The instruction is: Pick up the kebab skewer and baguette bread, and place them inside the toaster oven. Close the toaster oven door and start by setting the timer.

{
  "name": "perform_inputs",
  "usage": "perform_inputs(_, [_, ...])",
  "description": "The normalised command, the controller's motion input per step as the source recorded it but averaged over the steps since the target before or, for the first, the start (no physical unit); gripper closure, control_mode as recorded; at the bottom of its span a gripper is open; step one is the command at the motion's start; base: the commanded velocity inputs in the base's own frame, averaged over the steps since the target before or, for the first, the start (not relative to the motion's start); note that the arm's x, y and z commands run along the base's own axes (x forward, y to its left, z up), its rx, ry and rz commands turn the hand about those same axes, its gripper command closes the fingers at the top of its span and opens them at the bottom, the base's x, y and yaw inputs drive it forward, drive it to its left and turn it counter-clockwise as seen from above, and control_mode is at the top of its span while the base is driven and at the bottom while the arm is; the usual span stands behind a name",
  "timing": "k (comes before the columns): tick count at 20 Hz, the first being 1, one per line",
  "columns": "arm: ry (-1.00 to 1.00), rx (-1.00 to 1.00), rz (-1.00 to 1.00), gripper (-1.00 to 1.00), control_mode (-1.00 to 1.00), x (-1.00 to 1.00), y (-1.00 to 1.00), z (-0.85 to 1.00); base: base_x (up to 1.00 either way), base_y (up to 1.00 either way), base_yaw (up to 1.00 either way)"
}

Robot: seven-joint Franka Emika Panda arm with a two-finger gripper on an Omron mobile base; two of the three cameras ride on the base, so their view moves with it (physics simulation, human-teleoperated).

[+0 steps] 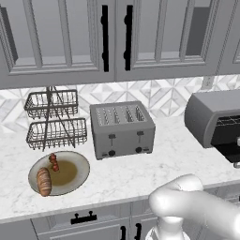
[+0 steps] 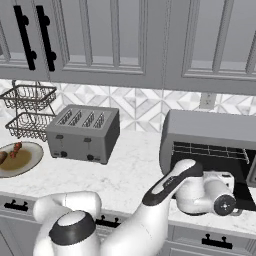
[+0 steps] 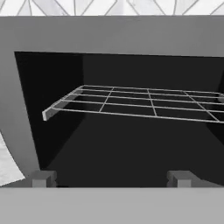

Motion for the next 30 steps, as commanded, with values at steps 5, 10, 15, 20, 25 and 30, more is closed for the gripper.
perform_inputs(5, [-0.09, 0.07, 0.02, -1.00, -1.00, 0.86, -0.83, 0.00, 0.00, 0.00, 0.00])
perform_inputs(10, [-0.04, 0.01, 0.02, -1.00, -1.00, 0.44, -0.66, -0.08, 0.00, 0.00, 0.00])
perform_inputs(15, [0.00, 0.00, -0.15, -1.00, -1.00, 0.27, -0.01, 0.00, 0.00, 0.00, 0.00])
perform_inputs(20, [0.00, 0.00, -0.16, -1.00, -1.00, 0.17, 0.04, 0.00, 0.00, 0.00, 0.00])
perform_inputs(25, [-0.01, 0.00, -0.07, -1.00, -1.00, 0.11, 0.07, 0.00, 0.00, 0.00, 0.00])
perform_inputs(30, [-0.01, 0.00, -0.02, -1.00, -1.00, 0.12, 0.00, 0.00, 0.00, 0.00, 0.00])
